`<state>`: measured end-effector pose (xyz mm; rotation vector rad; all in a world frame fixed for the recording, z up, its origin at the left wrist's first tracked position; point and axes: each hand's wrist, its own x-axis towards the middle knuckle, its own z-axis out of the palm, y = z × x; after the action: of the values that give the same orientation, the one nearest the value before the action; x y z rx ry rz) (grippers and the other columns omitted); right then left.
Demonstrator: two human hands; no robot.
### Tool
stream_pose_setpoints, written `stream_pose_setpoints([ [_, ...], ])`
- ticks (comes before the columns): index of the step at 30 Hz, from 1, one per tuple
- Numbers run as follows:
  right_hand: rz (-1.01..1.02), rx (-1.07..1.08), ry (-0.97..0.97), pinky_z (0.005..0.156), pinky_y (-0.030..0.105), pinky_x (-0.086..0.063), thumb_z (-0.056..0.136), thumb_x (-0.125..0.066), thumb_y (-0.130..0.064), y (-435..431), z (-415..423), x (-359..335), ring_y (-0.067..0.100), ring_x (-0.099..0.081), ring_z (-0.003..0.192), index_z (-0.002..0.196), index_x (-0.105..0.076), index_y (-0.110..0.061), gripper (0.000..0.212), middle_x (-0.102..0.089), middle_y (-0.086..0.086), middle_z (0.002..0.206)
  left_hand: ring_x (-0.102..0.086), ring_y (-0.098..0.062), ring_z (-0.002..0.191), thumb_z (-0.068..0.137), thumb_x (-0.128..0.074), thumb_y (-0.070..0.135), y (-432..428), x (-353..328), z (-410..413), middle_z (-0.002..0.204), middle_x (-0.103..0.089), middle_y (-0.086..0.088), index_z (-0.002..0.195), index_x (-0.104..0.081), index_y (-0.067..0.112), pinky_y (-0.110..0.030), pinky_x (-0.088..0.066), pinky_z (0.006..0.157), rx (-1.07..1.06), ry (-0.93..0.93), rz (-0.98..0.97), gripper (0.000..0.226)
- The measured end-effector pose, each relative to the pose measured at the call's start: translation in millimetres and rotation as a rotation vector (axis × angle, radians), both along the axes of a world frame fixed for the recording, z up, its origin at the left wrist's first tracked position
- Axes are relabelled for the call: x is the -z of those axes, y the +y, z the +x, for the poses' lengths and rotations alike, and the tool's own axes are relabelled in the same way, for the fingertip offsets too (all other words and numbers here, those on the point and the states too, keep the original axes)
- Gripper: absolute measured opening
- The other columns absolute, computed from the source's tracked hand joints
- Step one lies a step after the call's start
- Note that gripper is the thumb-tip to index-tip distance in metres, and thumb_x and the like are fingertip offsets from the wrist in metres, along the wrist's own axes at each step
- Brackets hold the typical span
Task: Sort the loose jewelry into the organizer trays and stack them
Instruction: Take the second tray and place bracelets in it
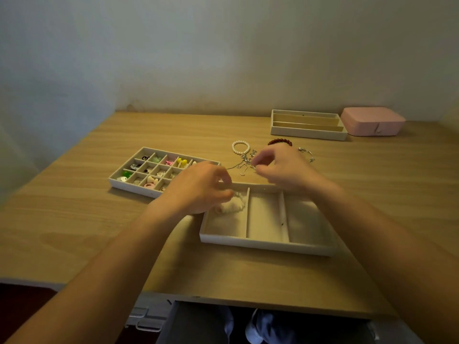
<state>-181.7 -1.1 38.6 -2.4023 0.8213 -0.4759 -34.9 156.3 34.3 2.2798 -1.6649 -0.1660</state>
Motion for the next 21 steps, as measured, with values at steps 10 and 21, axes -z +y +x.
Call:
stream_pose_setpoints([
  [10,0.071,0.393,0.263,0.079,0.048,-0.06,0.083,-0.081,-0.026,-62.7,-40.3,17.5,0.028,-0.071,0.088,0.086,-0.074,-0.008,0.02,-0.074,0.012,0.087,-0.051,0.001,0.072,0.092,-0.066,0.027,-62.9,-13.1,-26.9,0.078,-0.057,0.019,0.097,-0.074,0.024,-0.016,-0.035,0.059,-0.024,0.425,-0.19,0.009],
  [21,0.097,0.328,0.275,0.074,0.043,-0.063,0.088,-0.074,-0.016,-68.7,-39.6,20.0,0.022,-0.072,0.079,0.084,-0.076,-0.005,0.011,-0.074,0.011,0.082,-0.058,-0.004,0.077,0.093,-0.066,0.021,-82.5,-2.1,-35.2,0.084,-0.066,0.008,0.095,-0.075,0.018,-0.019,-0.04,0.061,-0.057,0.573,-0.19,0.01],
])
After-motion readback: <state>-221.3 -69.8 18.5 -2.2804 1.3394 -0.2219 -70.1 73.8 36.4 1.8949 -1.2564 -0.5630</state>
